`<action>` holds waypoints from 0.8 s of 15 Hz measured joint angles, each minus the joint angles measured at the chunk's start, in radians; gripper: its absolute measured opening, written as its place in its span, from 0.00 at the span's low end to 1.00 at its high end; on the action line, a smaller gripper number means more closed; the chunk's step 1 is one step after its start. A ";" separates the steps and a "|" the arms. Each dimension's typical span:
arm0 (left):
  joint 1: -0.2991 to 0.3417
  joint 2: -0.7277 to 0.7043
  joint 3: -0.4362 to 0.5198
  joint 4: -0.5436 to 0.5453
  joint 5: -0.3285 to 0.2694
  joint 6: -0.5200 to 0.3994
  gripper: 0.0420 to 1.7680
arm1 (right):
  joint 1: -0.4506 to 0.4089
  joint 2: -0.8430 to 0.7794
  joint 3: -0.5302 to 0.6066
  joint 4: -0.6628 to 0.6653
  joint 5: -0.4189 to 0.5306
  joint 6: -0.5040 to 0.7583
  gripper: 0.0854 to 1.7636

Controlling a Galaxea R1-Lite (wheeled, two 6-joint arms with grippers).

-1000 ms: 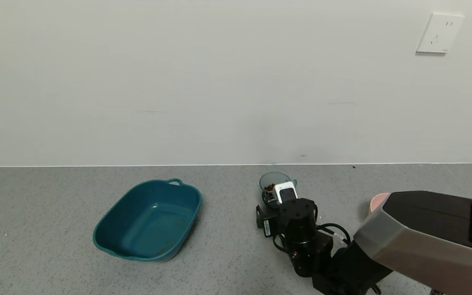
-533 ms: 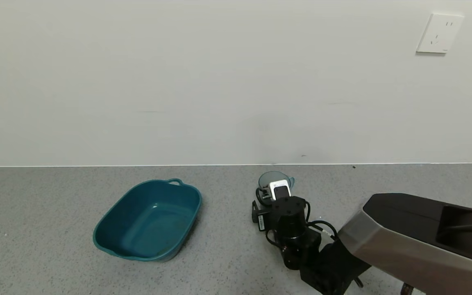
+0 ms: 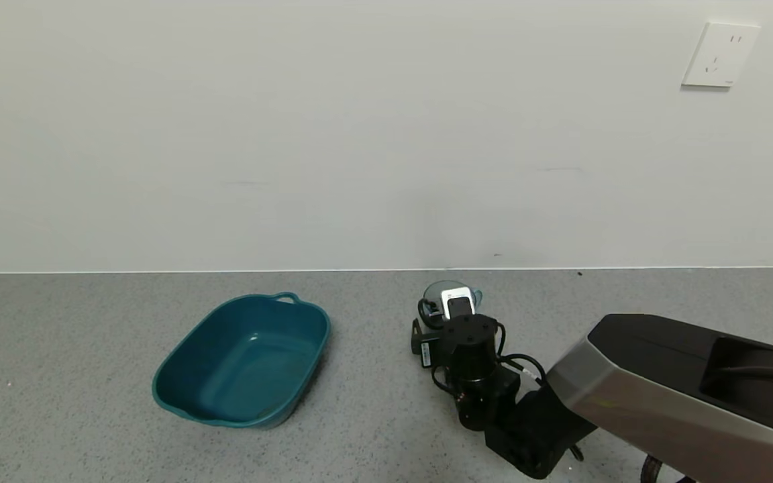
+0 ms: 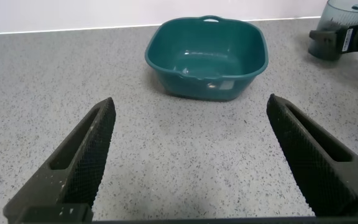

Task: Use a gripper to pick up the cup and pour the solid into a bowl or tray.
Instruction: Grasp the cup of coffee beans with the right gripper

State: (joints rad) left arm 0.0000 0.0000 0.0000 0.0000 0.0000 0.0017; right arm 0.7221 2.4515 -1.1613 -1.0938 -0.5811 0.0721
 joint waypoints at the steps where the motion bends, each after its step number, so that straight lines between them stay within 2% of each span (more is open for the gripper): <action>1: 0.000 0.000 0.000 0.000 0.000 0.000 0.99 | -0.001 0.002 -0.004 -0.001 0.000 -0.001 0.97; 7: 0.000 0.000 0.000 0.000 0.000 0.000 0.99 | -0.002 0.008 -0.019 -0.001 0.000 -0.001 0.97; 9: 0.000 0.000 0.000 0.000 0.000 0.000 0.99 | -0.002 0.010 -0.024 -0.001 0.000 -0.002 0.80; 12: 0.000 0.000 0.000 0.000 0.000 0.000 0.99 | -0.003 0.011 -0.024 -0.001 0.000 -0.002 0.76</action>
State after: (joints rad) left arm 0.0000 0.0000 0.0000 0.0000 0.0000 0.0017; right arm 0.7196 2.4630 -1.1857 -1.0953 -0.5811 0.0702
